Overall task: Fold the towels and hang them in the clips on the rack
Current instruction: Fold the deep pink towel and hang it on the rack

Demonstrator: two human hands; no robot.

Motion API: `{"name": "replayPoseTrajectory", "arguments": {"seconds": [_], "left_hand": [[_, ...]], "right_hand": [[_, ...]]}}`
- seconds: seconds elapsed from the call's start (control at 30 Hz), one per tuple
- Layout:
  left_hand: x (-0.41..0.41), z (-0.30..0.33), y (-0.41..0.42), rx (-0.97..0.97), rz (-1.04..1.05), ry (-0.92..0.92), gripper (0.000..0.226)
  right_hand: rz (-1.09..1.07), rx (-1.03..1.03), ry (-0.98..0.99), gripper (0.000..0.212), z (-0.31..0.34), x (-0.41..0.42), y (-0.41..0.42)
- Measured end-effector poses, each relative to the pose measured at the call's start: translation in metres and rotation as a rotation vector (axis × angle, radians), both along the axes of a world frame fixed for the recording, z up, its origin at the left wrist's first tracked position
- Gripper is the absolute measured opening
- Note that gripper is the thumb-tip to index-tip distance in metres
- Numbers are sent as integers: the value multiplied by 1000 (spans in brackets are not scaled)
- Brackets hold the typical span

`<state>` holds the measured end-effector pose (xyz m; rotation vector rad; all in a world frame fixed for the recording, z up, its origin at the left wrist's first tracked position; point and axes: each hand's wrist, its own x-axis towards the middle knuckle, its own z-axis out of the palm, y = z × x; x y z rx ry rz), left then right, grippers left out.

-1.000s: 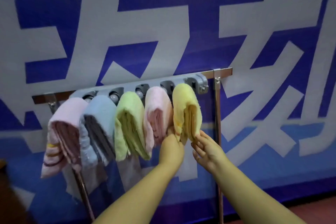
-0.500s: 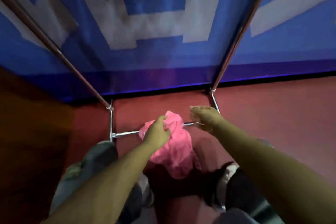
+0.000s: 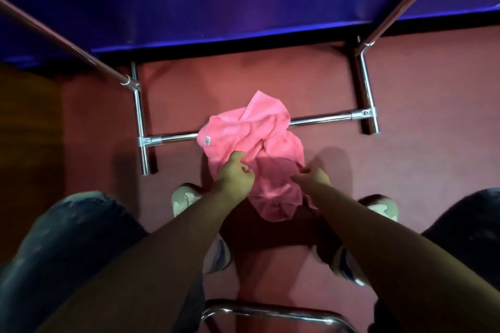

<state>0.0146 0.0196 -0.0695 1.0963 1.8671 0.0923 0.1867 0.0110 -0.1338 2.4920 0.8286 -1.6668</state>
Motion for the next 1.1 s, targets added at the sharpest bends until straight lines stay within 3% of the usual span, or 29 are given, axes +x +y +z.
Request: {"name": "replayPoseTrajectory", "arguments": {"seconds": [0.17,0.3,0.57,0.63,0.7,0.8,1.0,1.1], "left_hand": [[4,-21,-7,-51,1,21,38],[5,-23,-15,-121,-3,1,38],[5,-14,-17,-120,-13,-21,44],[7,-3,-17,-109,-32,-41,47],[8,12,-17,-96,-43,-63,52],[7,40,-20,-20,-75,-80,58],[-2,135,-28,214,-101,-111,74],[-5,196,-31,361,-41,-157,64]], "right_hand": [[-25,-23,-30,47,-40,-4,-18],[-45,-14,-12,40,-49,-12,-20],[-73,-78,245,39,-16,-37,-2],[-171,-17,298,30,2,-39,4],[-240,43,362,4,28,-40,7],[-366,94,532,16,75,-45,11],[-428,238,757,9,203,-40,9],[-425,360,900,11,274,-38,8]]}}
